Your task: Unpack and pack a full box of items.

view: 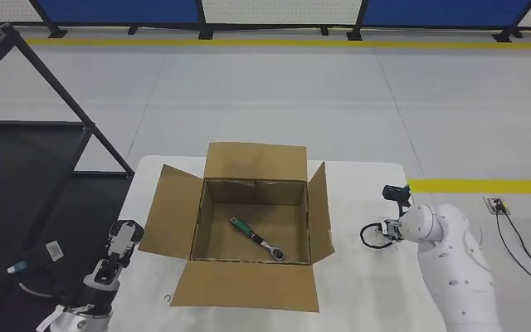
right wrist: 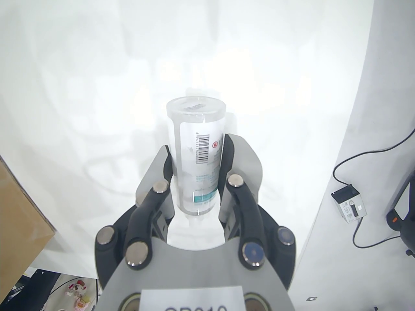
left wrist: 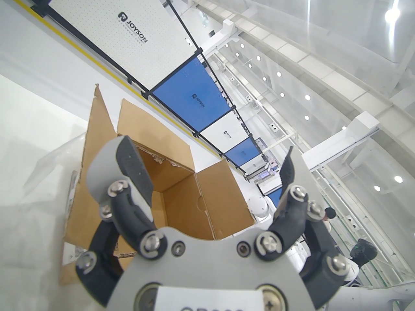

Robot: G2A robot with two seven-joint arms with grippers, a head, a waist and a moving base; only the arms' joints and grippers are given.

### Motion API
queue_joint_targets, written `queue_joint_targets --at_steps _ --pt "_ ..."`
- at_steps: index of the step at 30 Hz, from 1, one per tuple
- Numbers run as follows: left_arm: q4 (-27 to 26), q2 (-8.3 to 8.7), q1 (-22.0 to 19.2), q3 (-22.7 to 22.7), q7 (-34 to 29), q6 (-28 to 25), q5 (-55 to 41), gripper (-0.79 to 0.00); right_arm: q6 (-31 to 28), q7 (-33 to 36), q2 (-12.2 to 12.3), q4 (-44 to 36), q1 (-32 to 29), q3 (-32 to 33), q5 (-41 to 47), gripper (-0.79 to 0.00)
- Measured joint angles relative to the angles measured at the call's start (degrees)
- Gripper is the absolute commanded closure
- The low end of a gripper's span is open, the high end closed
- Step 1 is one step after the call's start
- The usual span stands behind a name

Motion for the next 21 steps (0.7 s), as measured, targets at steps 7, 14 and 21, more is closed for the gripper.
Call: queue_joint_targets --at_steps 7,14,21 --pt "0.2 0.02 -0.2 0.0 -0.2 -0.1 -0.2 -0.785 0.9 1.0 0.4 -2.9 -1.0 0.2 -0.1 -0.486" --pt "0.3 0.05 -0.4 -0.3 -0.3 -0.2 -0.5 -0.785 1.7 -0.1 0.8 -9.8 -2.7 1.6 0.6 -0.539" --pt "0.3 0.09 -0.6 -2.0 0.3 -0.4 -1.6 -0.785 8.8 -3.9 1.0 -32.8 -8.7 2.4 -1.4 -0.785"
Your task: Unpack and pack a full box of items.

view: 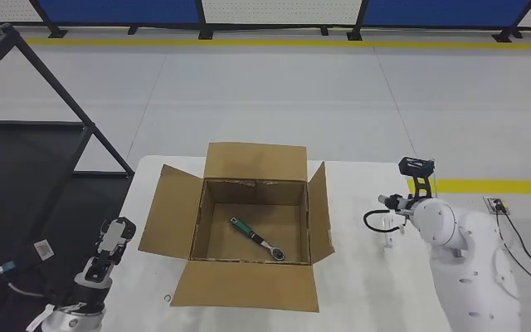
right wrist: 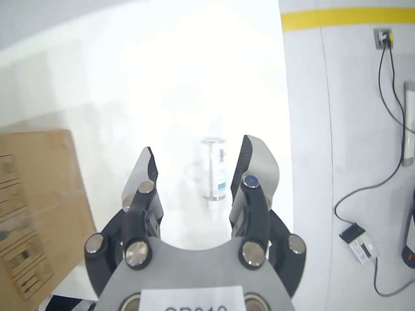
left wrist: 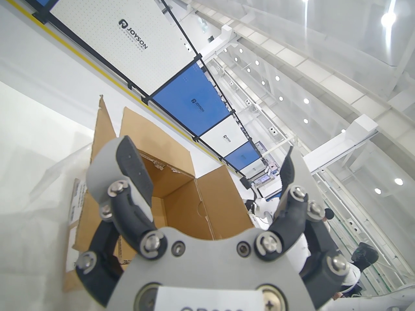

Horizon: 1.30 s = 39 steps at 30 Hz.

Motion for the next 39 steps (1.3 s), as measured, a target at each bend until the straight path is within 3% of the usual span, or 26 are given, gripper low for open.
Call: queue_joint_targets --at_steps 7,14,19,25,26,27,29,31,36,39 --pt "0.5 -0.03 0.8 -1.6 0.5 -1.0 -1.5 -0.785 -1.5 -4.1 -0.6 -18.9 -0.9 -4.8 4.6 -0.785" --pt "1.1 -0.26 3.2 -5.7 3.4 -2.9 -4.2 -0.785 -9.4 -6.4 -1.7 -19.6 6.0 -15.1 14.3 -0.785" --pt "1.8 -0.48 5.5 -9.1 4.8 -4.2 -6.6 -0.785 -13.7 -3.9 -3.2 -12.9 14.9 -26.2 17.4 -0.733" --pt "2.8 -0.69 6.7 -11.0 5.1 -5.2 -8.7 -0.785 -14.3 -1.5 -6.7 -1.1 26.5 -40.9 17.8 -0.680" --pt "2.9 -0.71 6.7 -11.2 5.1 -5.3 -8.9 -0.785 -14.2 -1.2 -7.4 1.1 28.2 -42.9 17.9 -0.699" --pt "2.9 -0.74 6.8 -11.6 5.0 -5.5 -9.3 -0.785 -13.9 -0.7 -8.3 4.2 30.2 -45.5 18.0 -0.785" --pt "3.0 -0.79 7.0 -12.0 4.9 -5.7 -9.7 -0.785 -14.4 0.7 -9.8 9.1 33.1 -49.5 18.9 -0.785" --pt "3.1 -0.84 7.3 -12.3 4.6 -6.0 -10.1 -0.785 -15.6 1.5 -11.7 15.2 35.8 -53.2 21.3 -0.730" --pt "3.6 -0.98 7.5 -12.3 4.1 -6.5 -10.5 -0.785 -17.9 -0.2 -16.0 29.0 39.5 -59.2 26.4 -0.785" --pt "3.8 -1.04 7.6 -12.5 3.7 -6.5 -10.6 -0.785 -16.6 -1.0 -18.4 35.9 40.3 -62.4 26.0 -0.748"
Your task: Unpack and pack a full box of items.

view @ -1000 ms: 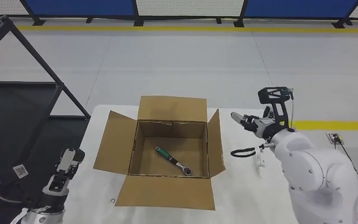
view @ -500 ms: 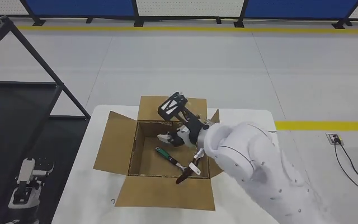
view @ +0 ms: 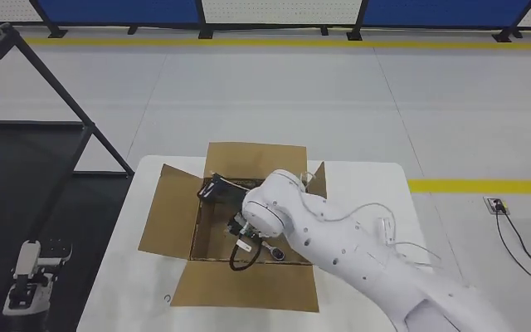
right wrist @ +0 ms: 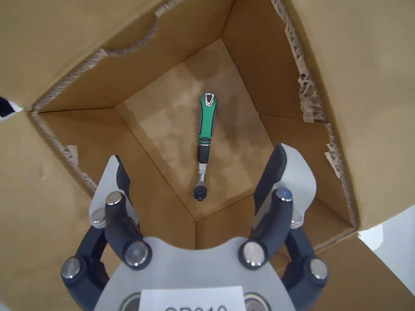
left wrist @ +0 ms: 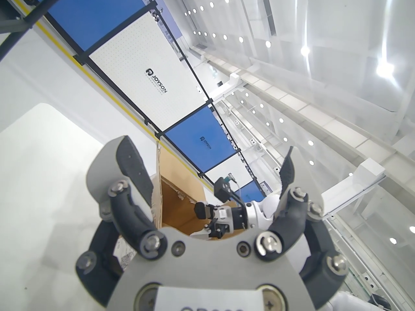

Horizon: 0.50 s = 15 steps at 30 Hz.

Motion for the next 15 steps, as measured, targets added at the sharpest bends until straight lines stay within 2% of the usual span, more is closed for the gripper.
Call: queue_joint_targets --at_steps 6,7,8,12,15 --pt "0.0 -0.06 -0.2 -0.3 -1.0 0.3 -0.2 -0.785 1.7 -1.1 -4.7 11.7 0.2 -4.4 -0.1 -0.693" --pt "0.0 -0.07 -0.2 -0.4 -1.1 0.3 -0.2 -0.785 1.9 -1.0 -5.3 13.4 0.2 -4.9 -0.1 -0.646" --pt "0.0 -0.07 -0.3 -0.4 -1.3 0.3 -0.2 -0.785 2.0 -1.0 -6.0 14.9 0.3 -5.2 -0.1 -0.548" --pt "0.1 -0.09 -0.6 -0.5 -1.9 0.6 -0.2 -0.785 1.7 -2.2 -8.6 21.6 0.5 -6.0 0.4 -0.499" --pt "0.2 -0.12 -0.7 -0.7 -2.2 0.6 -0.3 -0.785 0.8 -3.3 -10.3 25.7 0.5 -6.3 0.8 -0.388"
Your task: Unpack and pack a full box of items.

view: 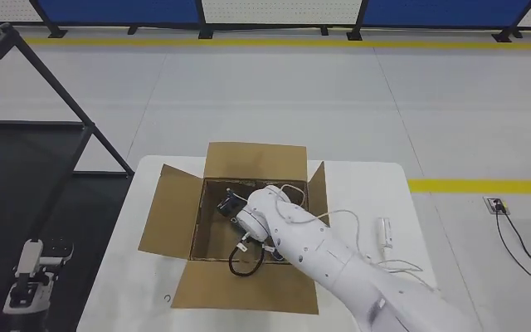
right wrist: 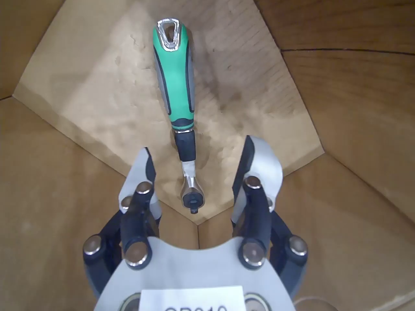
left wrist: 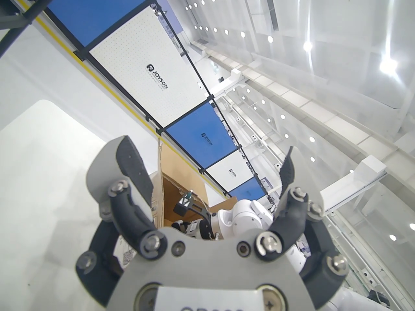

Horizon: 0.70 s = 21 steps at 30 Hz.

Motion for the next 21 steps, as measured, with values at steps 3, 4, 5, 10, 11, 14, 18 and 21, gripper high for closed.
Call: queue_joint_targets --at_steps 3,4,5,10,11,14,18,21 --pt "0.2 -0.06 0.2 -0.3 -0.1 -0.1 -0.2 -0.785 -1.0 -0.6 -1.5 3.4 0.0 -0.2 0.4 -0.376" --pt "0.3 -0.09 0.2 -0.3 -0.1 -0.1 -0.3 -0.785 -1.3 -0.7 -2.0 4.4 0.0 -0.2 0.5 -0.372" --pt "0.4 -0.11 0.3 -0.4 -0.1 -0.1 -0.4 -0.785 -1.6 -0.8 -2.4 5.3 0.0 -0.3 0.6 -0.366" --pt "0.7 -0.20 0.2 -0.7 -0.3 0.1 -0.7 -0.785 -2.7 -1.3 -4.6 9.6 0.3 -0.5 0.4 -0.366" --pt "0.8 -0.21 0.2 -0.7 -0.3 0.1 -0.8 -0.785 -2.8 -1.4 -5.0 10.3 0.3 -0.5 0.4 -0.366" --pt "0.7 -0.25 0.1 -0.7 -0.5 0.3 -0.8 -0.785 -3.3 -1.9 -6.0 12.6 0.4 -0.4 0.3 -0.363" --pt "0.7 -0.29 -0.2 -0.7 -0.7 0.4 -0.7 -0.785 -4.0 -2.8 -7.3 15.5 0.4 -0.2 0.3 -0.345" --pt "0.7 -0.33 -0.3 -0.8 -0.7 0.5 -0.6 -0.785 -4.7 -3.5 -8.0 17.3 0.4 0.0 0.4 -0.329"
